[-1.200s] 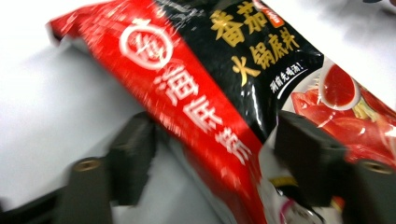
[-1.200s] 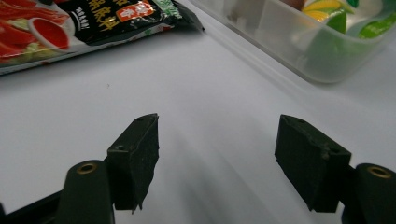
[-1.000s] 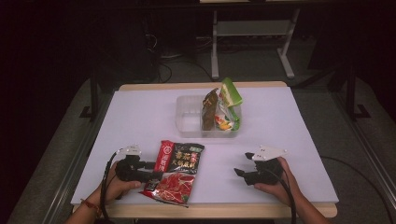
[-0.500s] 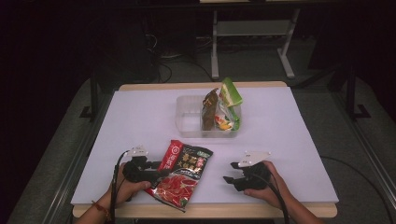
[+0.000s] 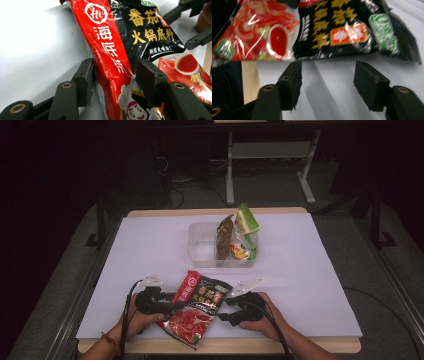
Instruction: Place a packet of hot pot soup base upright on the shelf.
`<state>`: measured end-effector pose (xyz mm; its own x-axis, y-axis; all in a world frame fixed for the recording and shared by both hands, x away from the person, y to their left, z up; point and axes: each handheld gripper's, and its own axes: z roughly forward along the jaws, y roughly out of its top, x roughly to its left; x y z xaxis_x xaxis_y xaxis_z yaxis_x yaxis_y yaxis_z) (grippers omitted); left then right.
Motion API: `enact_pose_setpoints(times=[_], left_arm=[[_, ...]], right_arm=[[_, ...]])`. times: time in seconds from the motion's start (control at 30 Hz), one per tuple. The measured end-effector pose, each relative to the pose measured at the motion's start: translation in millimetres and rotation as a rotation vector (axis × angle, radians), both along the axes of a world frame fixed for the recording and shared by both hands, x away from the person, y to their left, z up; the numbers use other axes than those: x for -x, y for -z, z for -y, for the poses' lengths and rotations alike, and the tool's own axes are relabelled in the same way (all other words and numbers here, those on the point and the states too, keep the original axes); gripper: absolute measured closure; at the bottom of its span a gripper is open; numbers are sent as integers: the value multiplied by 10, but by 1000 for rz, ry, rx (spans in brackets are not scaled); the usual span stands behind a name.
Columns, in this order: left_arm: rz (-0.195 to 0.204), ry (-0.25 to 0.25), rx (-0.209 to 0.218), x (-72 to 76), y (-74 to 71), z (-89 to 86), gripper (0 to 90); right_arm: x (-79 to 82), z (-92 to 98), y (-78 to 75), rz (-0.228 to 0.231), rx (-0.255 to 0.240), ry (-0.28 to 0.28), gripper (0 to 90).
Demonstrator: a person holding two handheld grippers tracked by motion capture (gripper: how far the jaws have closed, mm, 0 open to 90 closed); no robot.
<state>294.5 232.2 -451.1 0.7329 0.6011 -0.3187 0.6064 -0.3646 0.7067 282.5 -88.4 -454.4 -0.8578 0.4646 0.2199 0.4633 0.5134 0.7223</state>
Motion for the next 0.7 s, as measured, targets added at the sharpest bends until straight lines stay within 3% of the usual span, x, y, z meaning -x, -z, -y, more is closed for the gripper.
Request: enact_pose_setpoints(times=[0.2, 0.47, 0.57, 0.7], left_arm=[[-11, 5, -1, -36, 0, 71, 485], [15, -9, -35, -99, -14, 295, 460], [18, 19, -47, -135, -25, 321, 442], [-14, 37, -31, -188, -22, 270, 428]], right_arm=[[-90, 47, 24, -62, -69, 8, 328], [-177, 138, -45, -89, -96, 33, 317], [-208, 172, -79, -87, -108, 64, 317], [-233, 161, -70, -91, -101, 97, 332]])
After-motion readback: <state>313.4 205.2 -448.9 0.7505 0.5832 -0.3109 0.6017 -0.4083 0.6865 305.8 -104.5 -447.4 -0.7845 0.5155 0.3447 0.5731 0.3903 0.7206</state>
